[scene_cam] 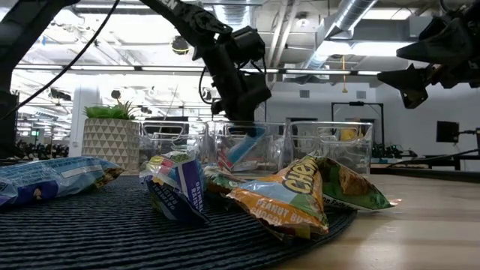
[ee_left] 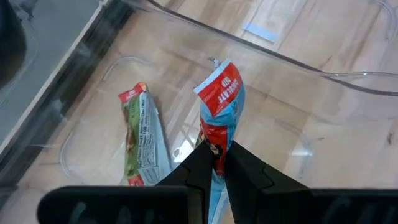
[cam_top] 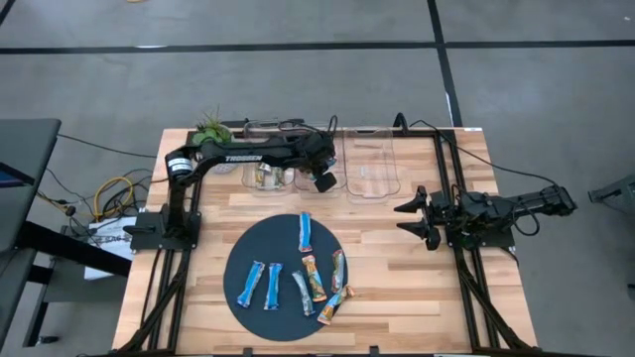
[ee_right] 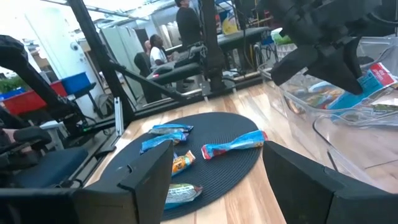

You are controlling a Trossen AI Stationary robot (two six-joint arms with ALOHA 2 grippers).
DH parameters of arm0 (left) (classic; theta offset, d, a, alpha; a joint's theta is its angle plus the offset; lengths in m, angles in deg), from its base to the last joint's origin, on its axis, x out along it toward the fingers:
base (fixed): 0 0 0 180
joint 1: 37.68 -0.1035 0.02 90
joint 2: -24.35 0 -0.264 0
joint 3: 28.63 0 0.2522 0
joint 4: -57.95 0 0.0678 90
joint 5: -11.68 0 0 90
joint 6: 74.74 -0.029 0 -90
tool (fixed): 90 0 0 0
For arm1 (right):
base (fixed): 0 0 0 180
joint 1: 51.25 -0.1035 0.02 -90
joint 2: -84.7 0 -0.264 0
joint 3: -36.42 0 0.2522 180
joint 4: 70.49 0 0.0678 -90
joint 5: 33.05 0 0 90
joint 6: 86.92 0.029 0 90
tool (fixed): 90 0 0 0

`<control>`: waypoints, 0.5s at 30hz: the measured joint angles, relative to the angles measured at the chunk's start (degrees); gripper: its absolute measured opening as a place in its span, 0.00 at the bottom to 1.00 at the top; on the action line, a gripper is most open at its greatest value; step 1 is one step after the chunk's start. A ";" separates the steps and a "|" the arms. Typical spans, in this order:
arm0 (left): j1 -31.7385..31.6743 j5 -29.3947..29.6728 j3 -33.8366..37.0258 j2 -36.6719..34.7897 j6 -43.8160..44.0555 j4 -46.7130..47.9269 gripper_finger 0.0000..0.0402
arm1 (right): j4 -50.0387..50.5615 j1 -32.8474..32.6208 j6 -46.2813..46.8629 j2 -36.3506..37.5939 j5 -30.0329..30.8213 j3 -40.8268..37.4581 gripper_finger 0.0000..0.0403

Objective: Pick and place Granola Bars by type
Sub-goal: Put the red granola bar into the center transparent bin

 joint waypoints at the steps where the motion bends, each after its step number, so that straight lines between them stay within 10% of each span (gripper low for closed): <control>1: -0.07 -0.30 0.00 0.00 -0.02 0.04 0.07 | 0.01 0.00 0.00 0.00 -0.01 0.00 0.60; 15: -0.93 -2.79 0.00 0.00 1.94 2.55 0.27 | 0.00 0.02 0.00 0.00 -0.01 -0.02 0.60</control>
